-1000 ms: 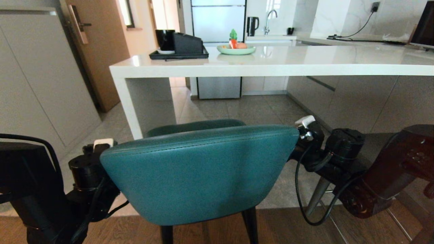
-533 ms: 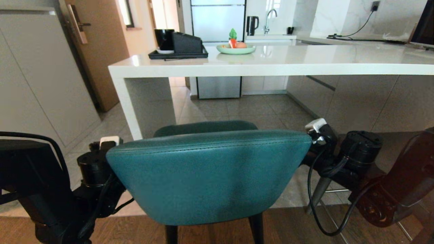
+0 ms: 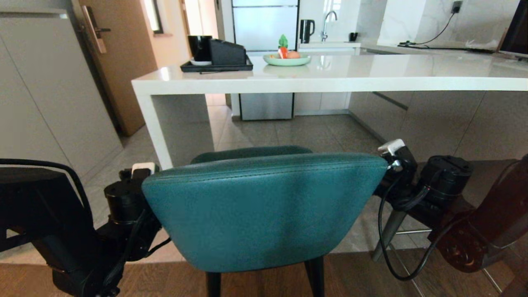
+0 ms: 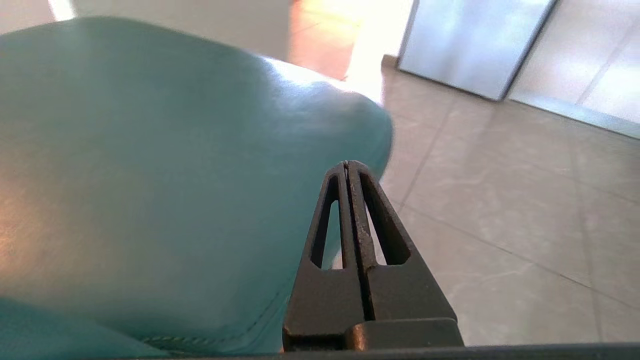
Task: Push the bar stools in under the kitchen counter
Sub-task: Push the blue chair back under the dining table
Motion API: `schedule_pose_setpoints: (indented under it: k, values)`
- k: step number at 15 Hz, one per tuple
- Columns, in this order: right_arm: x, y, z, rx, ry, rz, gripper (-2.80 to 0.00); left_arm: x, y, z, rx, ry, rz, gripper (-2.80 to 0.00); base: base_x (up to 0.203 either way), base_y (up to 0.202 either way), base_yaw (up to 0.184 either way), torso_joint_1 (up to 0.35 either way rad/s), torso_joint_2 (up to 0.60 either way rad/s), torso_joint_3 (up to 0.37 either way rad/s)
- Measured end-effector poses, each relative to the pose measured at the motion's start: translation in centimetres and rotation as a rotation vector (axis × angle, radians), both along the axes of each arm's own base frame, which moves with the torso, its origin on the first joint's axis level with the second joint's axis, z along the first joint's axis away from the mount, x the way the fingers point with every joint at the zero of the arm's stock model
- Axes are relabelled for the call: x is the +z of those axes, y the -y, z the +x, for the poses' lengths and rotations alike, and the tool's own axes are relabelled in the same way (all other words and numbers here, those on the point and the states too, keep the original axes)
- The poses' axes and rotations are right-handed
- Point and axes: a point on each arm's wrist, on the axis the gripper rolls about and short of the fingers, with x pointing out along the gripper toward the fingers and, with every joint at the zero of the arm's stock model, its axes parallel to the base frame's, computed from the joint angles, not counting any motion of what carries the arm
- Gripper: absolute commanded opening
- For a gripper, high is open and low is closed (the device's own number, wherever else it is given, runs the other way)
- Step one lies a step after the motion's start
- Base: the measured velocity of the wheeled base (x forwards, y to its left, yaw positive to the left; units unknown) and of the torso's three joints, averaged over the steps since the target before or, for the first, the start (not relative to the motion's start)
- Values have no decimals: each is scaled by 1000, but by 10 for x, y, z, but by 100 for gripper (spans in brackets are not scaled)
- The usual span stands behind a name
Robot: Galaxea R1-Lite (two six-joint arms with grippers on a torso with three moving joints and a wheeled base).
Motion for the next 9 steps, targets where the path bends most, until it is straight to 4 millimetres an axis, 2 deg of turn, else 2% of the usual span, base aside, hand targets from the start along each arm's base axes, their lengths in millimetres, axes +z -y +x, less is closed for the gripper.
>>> schedule_pose_setpoints:
  k: [5, 9]
  values:
    - [0, 1, 0, -2, 2, 2, -280, 10, 6, 20, 0, 16, -6, -280, 0, 0, 0, 0, 0, 0]
    - [0, 2, -1, -6, -2, 2, -280, 4, 10, 15, -22, -6, 3, -280, 0, 0, 0, 0, 0, 0]
